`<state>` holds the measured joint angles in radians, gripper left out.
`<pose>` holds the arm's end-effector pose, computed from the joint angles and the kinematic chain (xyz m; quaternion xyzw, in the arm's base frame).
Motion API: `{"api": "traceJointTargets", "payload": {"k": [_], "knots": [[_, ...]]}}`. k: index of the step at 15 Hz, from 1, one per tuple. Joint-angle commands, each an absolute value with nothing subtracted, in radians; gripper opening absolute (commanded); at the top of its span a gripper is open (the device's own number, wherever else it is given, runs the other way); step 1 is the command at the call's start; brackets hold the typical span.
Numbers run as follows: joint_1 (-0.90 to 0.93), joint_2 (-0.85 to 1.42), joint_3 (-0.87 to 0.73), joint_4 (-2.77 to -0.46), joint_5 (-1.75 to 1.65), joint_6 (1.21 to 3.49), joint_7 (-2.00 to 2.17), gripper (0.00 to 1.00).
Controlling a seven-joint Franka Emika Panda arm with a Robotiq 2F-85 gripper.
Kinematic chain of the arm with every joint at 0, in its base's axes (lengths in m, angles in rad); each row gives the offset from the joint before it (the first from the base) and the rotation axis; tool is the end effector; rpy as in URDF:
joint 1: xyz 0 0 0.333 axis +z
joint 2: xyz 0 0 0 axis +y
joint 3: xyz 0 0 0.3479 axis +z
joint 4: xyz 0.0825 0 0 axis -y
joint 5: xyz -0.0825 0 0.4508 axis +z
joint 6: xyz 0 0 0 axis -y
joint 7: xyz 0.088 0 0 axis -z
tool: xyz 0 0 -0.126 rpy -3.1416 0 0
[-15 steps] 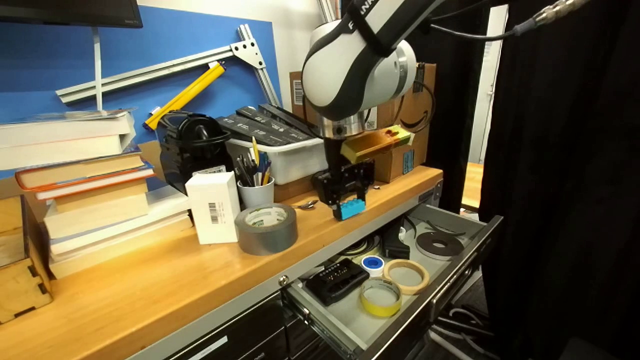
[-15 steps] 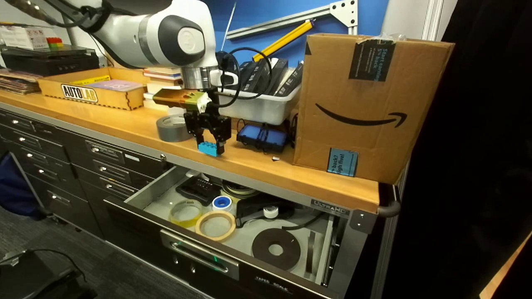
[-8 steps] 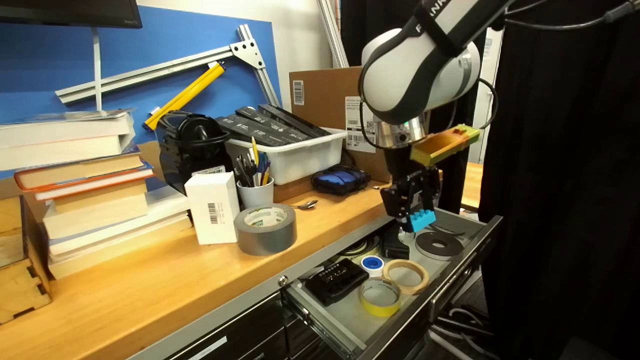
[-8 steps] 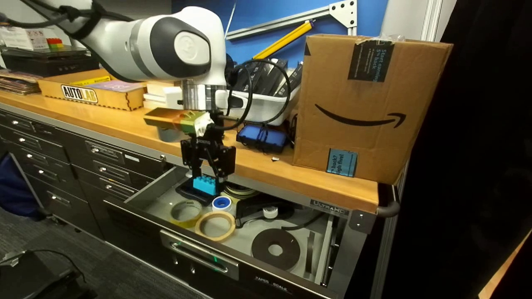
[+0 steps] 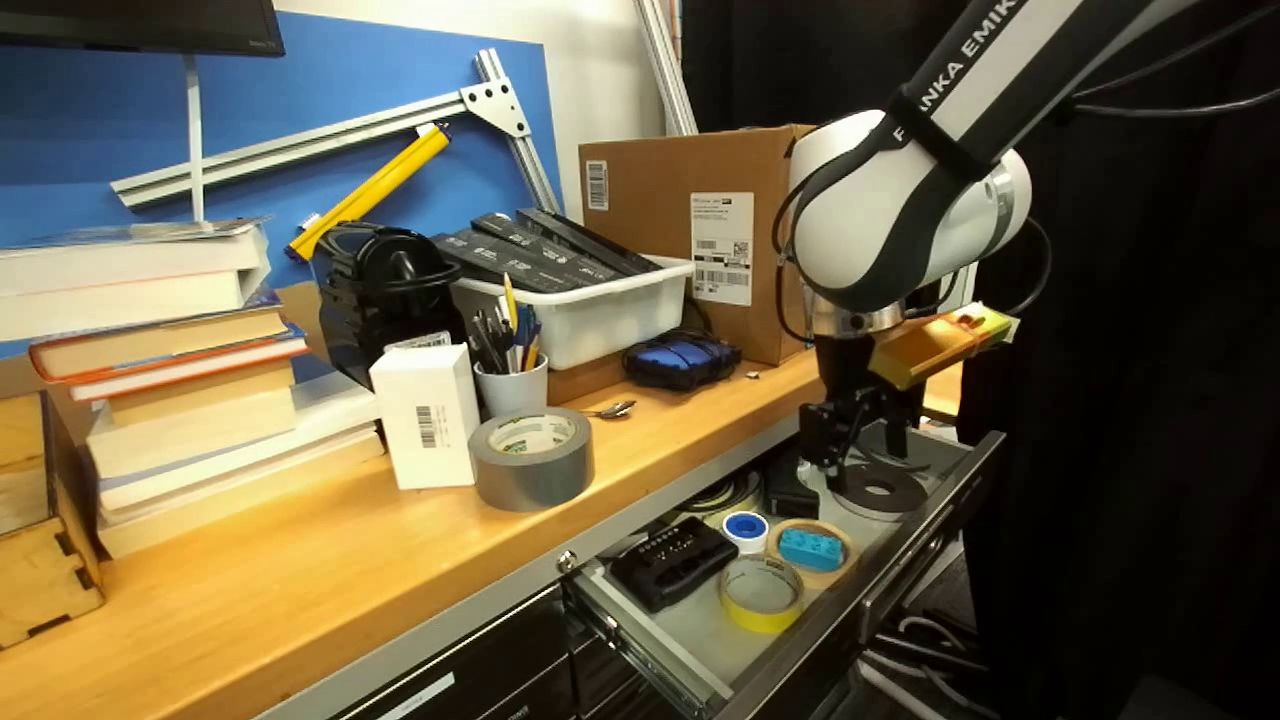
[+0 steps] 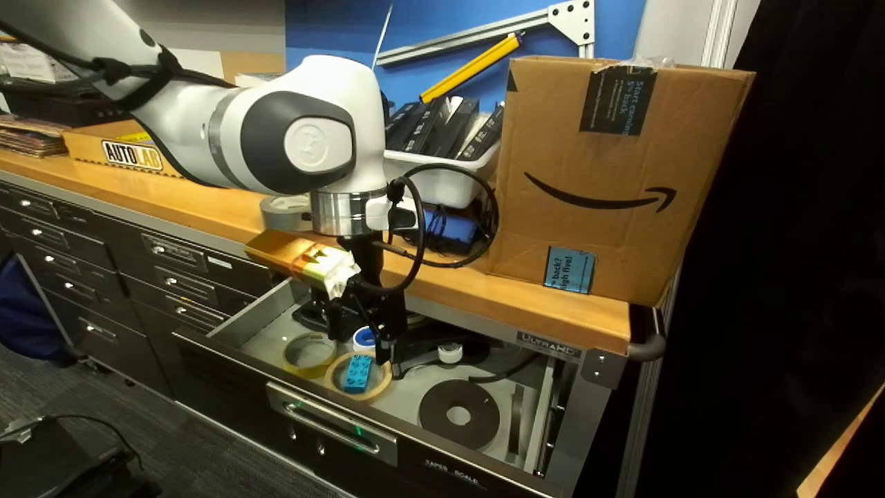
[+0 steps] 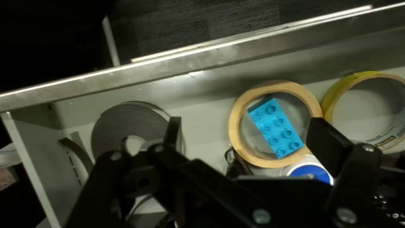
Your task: Put the blue square into the drawer.
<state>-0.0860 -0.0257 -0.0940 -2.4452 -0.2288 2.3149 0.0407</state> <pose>0.4989 -0.0982 0.2651 0.9952 -0.0281 -0.0572 0.0748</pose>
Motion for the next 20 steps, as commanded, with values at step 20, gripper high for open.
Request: {"api": "traceJointTargets", "payload": {"k": [20], "knots": [[-0.036, 0.199, -0.063, -2.503, -0.199, 2.638, 0.224, 1.0]]}}
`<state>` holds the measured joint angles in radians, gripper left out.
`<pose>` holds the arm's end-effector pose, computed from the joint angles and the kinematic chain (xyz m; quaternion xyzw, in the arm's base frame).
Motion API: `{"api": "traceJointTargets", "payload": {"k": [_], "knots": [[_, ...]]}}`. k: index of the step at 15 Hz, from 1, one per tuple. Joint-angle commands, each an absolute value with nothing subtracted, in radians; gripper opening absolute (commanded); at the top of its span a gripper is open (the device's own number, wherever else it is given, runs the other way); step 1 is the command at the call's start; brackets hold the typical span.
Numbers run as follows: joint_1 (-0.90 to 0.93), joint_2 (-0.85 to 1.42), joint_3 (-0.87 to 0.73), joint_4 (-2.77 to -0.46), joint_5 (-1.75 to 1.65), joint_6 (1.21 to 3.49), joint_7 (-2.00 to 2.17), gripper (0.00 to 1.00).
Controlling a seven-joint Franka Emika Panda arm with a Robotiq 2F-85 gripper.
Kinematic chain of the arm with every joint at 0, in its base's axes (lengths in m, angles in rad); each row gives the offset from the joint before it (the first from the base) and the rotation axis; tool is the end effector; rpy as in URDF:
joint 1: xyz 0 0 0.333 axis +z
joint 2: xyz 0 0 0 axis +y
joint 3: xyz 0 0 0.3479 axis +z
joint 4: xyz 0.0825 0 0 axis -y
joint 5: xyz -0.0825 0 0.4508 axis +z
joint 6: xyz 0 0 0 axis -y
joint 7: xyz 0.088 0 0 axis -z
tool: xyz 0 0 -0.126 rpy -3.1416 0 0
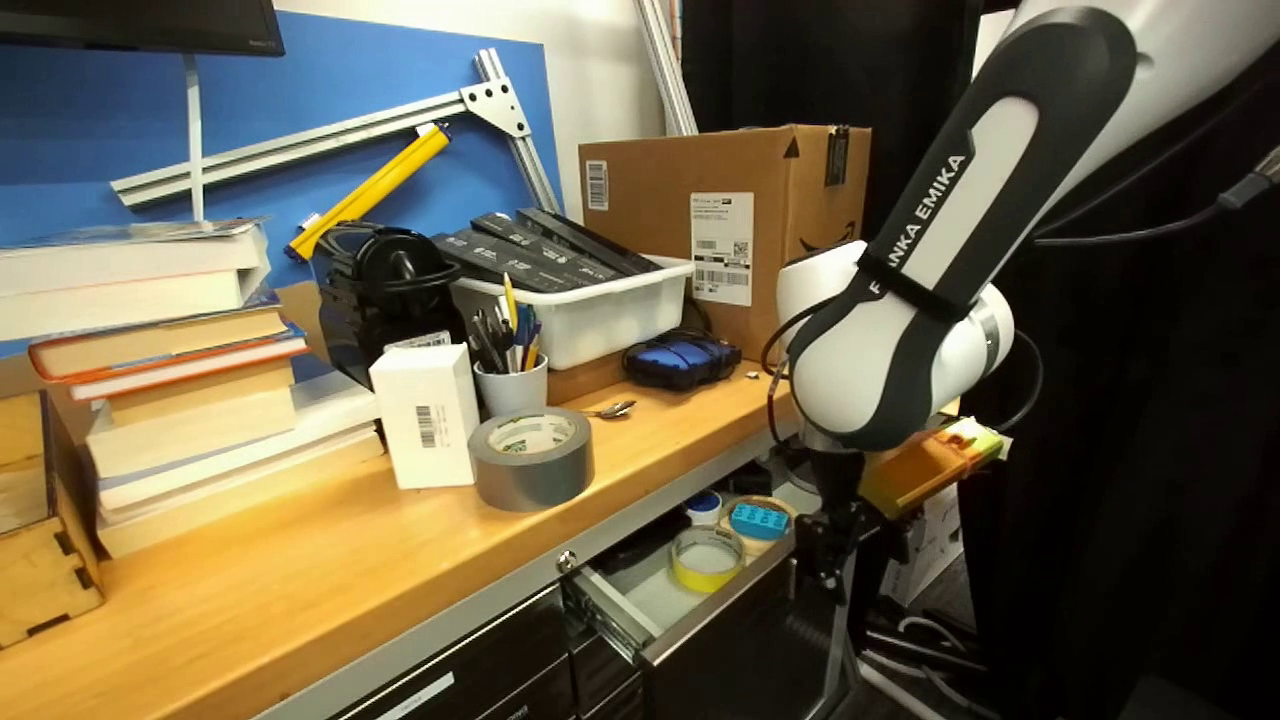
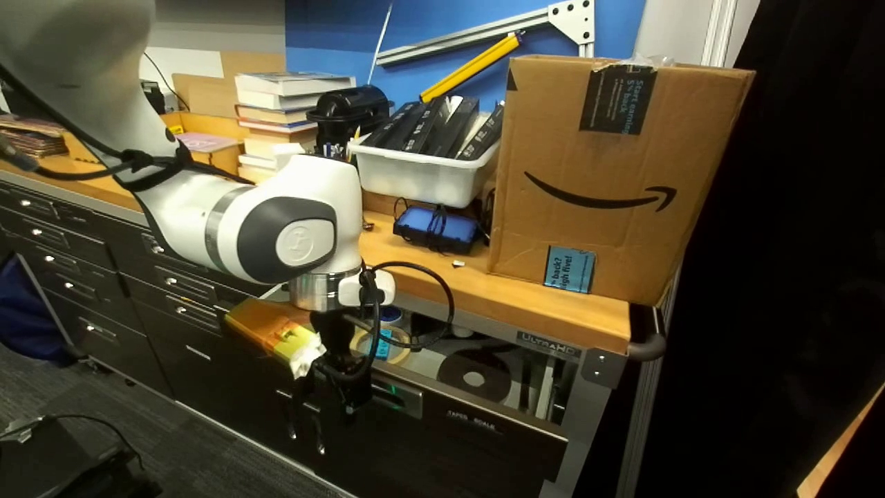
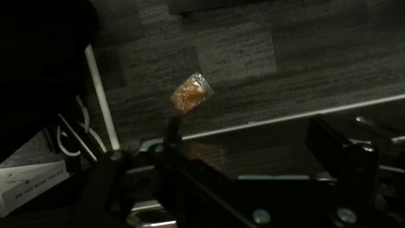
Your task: Put the blue square into the drawer.
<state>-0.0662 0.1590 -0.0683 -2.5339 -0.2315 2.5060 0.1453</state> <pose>0.4651 -0.0654 0.1531 0.9927 -0.0400 -0.0927 0.0655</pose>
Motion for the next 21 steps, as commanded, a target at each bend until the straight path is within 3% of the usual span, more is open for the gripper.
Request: {"api": "traceJointTargets", "payload": {"k": [1, 8, 12, 18, 19, 21], "knots": [[-0.022, 0.214, -0.067, -2.498, -0.21, 2.704, 0.259, 1.0], [0.136, 0.254, -0.222, -2.523, -0.333, 3.134, 0.513, 1.0], [0.304, 0.162, -0.473, -2.577, -0.431, 3.203, 0.585, 1.0], [0.248, -0.15, -0.452, -2.582, -0.487, 2.749, 0.383, 1.0], [0.106, -0.19, -0.302, -2.554, -0.477, 2.664, 0.356, 1.0], [0.056, -0.259, -0.223, -2.5, -0.409, 2.501, 0.302, 1.0]]}}
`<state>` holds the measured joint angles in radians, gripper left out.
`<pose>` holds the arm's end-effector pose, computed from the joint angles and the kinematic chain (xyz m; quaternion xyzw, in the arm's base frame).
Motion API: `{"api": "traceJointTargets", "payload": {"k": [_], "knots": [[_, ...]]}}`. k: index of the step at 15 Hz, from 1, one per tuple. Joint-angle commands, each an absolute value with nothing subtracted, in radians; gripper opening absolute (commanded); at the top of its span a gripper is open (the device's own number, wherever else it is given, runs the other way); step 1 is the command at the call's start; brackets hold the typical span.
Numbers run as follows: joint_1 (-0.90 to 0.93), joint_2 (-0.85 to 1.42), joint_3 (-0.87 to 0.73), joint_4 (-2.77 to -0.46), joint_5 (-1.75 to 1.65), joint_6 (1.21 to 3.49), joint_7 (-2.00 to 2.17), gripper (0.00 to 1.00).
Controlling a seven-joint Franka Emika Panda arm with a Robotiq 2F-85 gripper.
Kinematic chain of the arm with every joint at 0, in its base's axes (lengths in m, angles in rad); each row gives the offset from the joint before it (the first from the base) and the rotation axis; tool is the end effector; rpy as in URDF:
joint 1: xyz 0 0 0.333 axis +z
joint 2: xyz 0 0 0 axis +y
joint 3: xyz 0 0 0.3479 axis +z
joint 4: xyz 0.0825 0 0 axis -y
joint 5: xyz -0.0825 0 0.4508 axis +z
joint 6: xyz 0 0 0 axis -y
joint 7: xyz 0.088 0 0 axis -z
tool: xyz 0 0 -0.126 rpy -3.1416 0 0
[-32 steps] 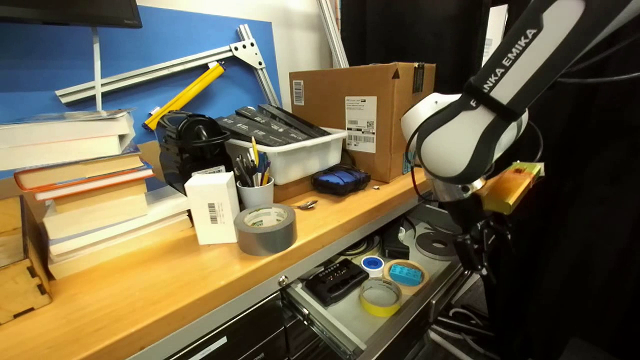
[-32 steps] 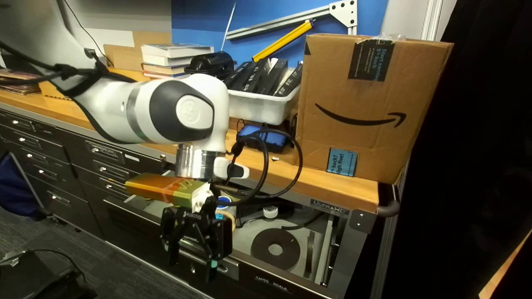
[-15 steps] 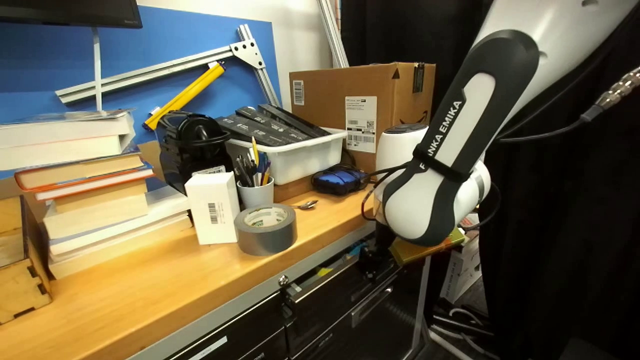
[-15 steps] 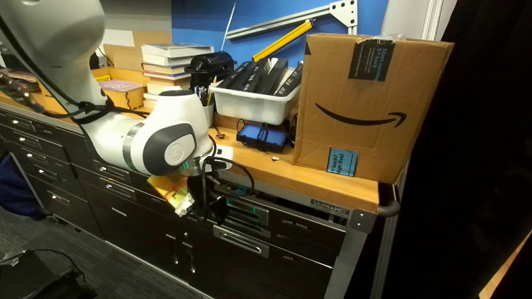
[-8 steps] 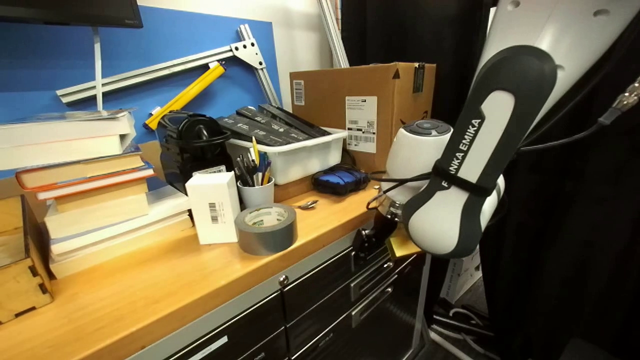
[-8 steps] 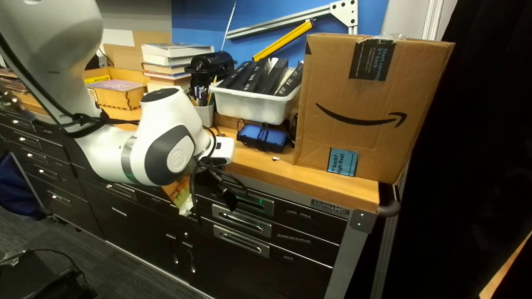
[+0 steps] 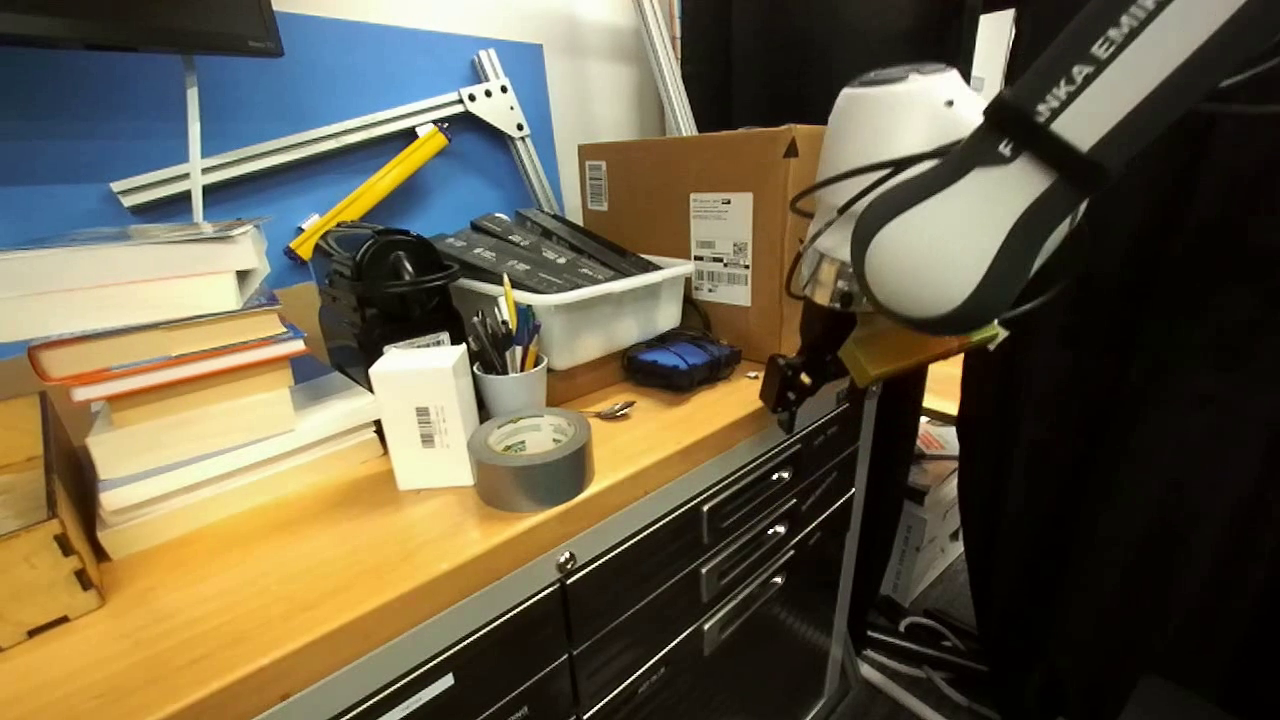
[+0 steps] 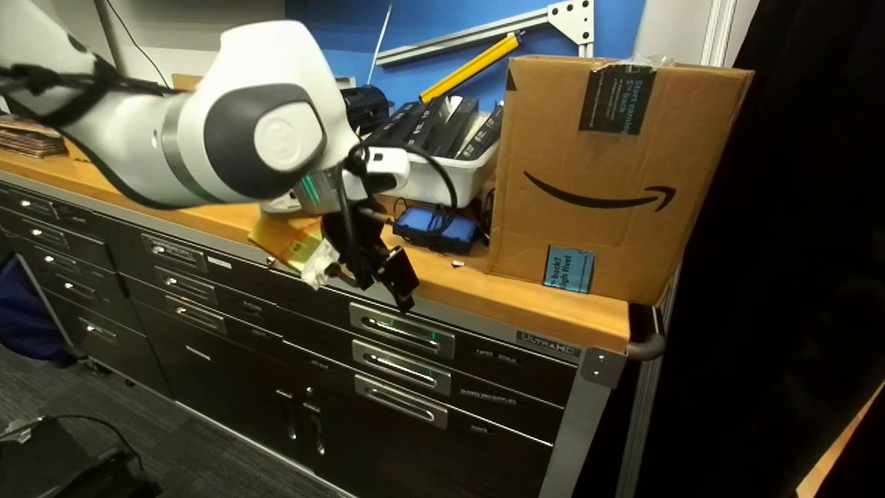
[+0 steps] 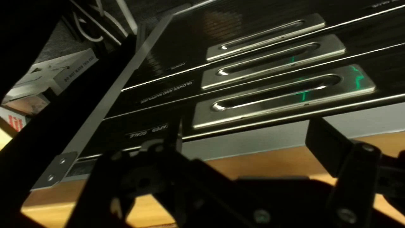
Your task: Put the blue square into the drawer.
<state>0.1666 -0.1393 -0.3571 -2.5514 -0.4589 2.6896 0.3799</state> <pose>0.5057 -0.0836 0.3053 0.9812 -0.0920 0.1443 0.0889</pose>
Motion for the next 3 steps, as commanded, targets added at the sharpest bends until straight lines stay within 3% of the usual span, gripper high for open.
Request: {"api": "traceJointTargets", "payload": {"k": [1, 2, 3], "knots": [[0.042, -0.284, -0.193, -2.465, -0.329, 2.422, 0.274, 1.0], [-0.005, -0.214, -0.172, -2.511, -0.374, 2.542, 0.31, 1.0], [-0.014, -0.247, -0.151, -2.487, -0.339, 2.48, 0.287, 1.0]]}}
